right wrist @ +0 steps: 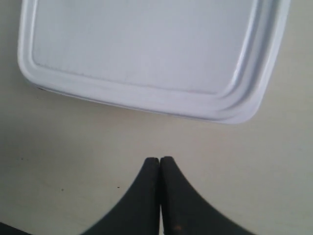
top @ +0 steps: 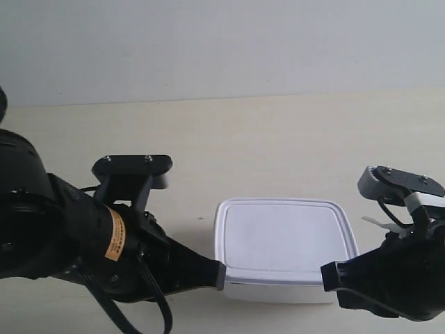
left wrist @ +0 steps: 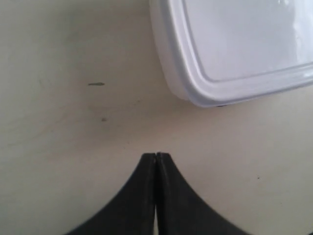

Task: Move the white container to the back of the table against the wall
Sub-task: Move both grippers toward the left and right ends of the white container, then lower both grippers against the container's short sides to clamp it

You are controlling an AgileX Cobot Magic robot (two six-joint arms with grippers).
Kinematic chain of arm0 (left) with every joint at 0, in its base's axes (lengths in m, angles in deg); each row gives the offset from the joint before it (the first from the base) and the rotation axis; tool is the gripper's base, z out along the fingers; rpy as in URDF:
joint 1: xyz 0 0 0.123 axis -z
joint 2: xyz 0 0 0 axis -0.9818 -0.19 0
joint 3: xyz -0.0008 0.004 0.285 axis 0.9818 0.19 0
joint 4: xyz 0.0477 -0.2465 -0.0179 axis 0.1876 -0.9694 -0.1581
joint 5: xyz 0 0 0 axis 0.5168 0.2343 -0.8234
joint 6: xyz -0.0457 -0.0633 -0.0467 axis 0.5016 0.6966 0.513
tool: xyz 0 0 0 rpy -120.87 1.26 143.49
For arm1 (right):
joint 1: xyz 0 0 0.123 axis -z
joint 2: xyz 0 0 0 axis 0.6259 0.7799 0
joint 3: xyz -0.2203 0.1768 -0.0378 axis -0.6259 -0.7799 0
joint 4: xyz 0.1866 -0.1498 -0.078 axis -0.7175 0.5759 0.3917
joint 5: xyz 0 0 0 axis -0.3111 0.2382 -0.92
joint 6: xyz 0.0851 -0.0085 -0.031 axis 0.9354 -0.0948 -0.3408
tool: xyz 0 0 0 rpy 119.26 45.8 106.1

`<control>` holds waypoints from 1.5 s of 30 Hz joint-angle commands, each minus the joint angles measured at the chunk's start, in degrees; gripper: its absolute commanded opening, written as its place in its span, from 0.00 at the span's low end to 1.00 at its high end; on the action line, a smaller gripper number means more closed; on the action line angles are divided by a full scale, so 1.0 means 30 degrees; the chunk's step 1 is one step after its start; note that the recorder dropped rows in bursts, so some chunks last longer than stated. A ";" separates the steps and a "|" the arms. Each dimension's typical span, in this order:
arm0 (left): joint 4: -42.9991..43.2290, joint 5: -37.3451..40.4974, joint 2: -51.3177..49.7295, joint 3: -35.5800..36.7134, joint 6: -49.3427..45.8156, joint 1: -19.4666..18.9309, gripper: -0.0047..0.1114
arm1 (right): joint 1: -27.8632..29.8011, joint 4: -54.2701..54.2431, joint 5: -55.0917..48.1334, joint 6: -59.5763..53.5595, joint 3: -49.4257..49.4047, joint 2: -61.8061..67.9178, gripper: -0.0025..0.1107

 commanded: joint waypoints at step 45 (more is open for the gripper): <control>-0.0409 -0.8341 -0.4605 -0.0081 -0.0239 0.2142 0.04 | -0.0078 0.0245 0.1825 0.0261 -0.0132 0.2533 0.02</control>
